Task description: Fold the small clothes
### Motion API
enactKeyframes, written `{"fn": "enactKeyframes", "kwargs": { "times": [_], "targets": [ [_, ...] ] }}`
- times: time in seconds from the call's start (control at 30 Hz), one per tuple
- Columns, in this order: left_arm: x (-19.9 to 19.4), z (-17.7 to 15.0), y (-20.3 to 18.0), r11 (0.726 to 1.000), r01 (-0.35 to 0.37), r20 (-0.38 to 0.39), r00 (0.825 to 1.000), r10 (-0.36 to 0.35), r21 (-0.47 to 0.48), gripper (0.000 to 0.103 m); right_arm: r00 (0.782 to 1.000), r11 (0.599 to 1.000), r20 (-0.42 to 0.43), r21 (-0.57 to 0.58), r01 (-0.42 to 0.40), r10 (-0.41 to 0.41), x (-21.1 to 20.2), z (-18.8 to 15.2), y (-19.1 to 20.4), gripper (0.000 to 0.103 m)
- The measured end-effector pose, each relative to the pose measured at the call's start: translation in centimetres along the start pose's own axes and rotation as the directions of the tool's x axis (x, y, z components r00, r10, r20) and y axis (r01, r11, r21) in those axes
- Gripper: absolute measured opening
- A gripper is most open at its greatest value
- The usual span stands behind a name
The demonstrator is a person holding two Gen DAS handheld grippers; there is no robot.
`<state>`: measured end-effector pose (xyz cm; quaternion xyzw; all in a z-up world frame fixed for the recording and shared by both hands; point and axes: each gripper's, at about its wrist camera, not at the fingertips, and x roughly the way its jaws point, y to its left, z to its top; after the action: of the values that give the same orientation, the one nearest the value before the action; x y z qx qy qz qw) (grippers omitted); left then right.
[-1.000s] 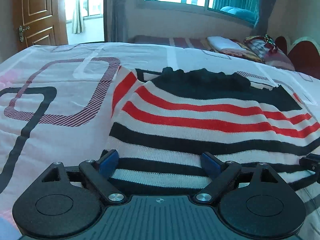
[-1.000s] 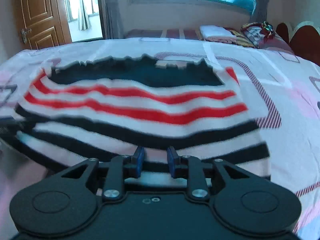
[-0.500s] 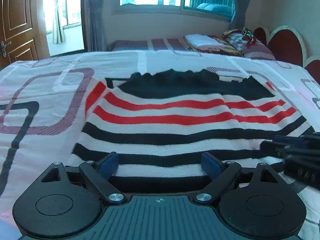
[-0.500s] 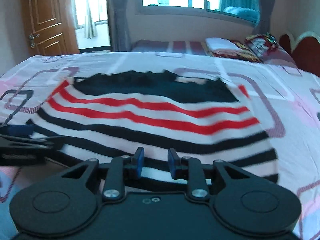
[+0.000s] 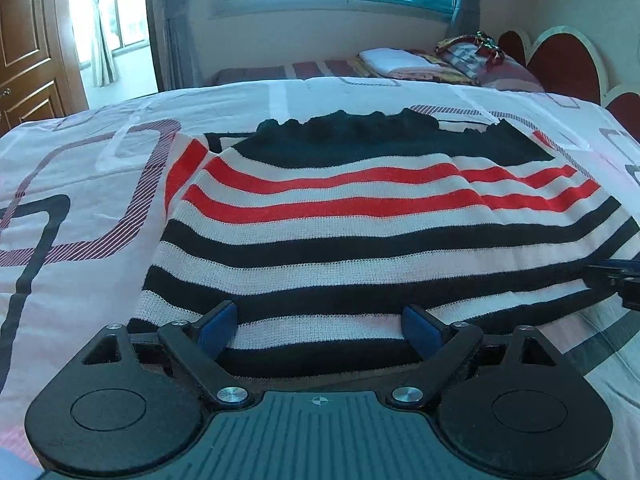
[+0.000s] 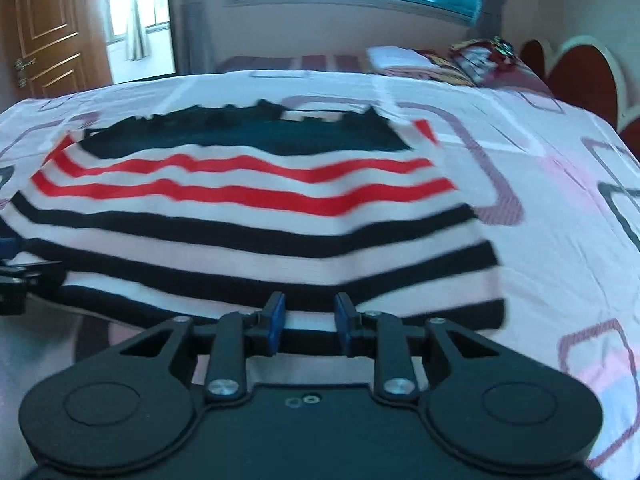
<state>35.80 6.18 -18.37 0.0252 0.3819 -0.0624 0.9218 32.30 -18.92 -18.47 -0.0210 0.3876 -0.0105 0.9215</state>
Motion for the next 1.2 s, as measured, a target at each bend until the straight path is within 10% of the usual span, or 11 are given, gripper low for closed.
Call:
{"fn": "enactKeyframes", "kwargs": {
  "times": [1.2],
  "targets": [
    [5.0,6.4,0.6,0.988,-0.09,-0.021,0.996,0.088,-0.126,0.089,0.991,0.996,0.099,-0.004,-0.089,0.089,1.9,5.8,2.3,0.035]
  ]
}}
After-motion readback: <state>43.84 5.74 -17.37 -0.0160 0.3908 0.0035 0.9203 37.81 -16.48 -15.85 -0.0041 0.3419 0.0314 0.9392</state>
